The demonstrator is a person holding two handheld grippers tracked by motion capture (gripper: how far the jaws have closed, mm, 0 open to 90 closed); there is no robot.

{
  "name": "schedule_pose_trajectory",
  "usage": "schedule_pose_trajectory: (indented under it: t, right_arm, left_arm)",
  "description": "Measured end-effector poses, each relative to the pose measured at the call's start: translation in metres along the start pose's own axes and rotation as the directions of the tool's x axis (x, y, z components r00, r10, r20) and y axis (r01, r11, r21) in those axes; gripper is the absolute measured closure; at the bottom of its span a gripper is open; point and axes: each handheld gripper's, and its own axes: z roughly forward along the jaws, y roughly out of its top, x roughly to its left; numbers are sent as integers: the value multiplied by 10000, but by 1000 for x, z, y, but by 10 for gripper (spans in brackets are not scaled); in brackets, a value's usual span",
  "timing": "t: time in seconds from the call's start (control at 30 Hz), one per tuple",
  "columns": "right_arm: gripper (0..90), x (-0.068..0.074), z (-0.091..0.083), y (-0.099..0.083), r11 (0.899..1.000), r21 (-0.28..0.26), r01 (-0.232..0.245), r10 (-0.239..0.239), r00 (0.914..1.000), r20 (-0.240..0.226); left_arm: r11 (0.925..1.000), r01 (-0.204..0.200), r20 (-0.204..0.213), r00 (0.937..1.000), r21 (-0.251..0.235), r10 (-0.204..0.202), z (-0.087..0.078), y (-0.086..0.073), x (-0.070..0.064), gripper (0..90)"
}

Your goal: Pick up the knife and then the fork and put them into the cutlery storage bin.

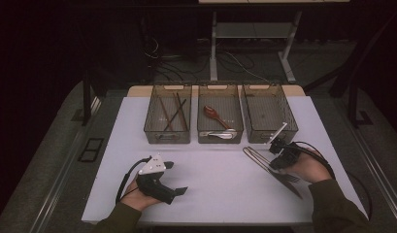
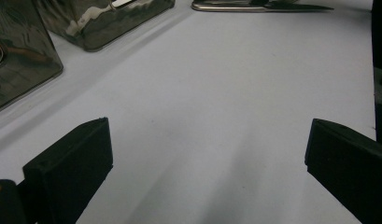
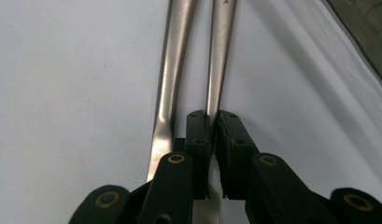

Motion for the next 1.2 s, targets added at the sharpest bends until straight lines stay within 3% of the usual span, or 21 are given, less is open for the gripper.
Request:
schedule_pose_trajectory:
  t: [0.23,0.43,0.6,1.2]
  right_arm:
    - [841,-2,-2,-2,9999,-112,-16,16,10000,7]
    - [841,-12,-13,-13,9948,-935,-395,387,9992,-107]
    - [841,-16,-16,-21,9916,-1175,-536,525,9985,-130]
    - [841,-27,-44,-37,9634,-2529,-886,816,9959,-379]
  left_arm:
    - [10000,6,14,10000,-34,-6,0,0,0,2]
    - [10000,1,11,10000,-43,-1,-1,0,0,2]
    - [10000,-22,-8,10000,-42,22,-1,0,0,2]
    - [10000,-45,0,10000,-50,45,-1,0,0,2]
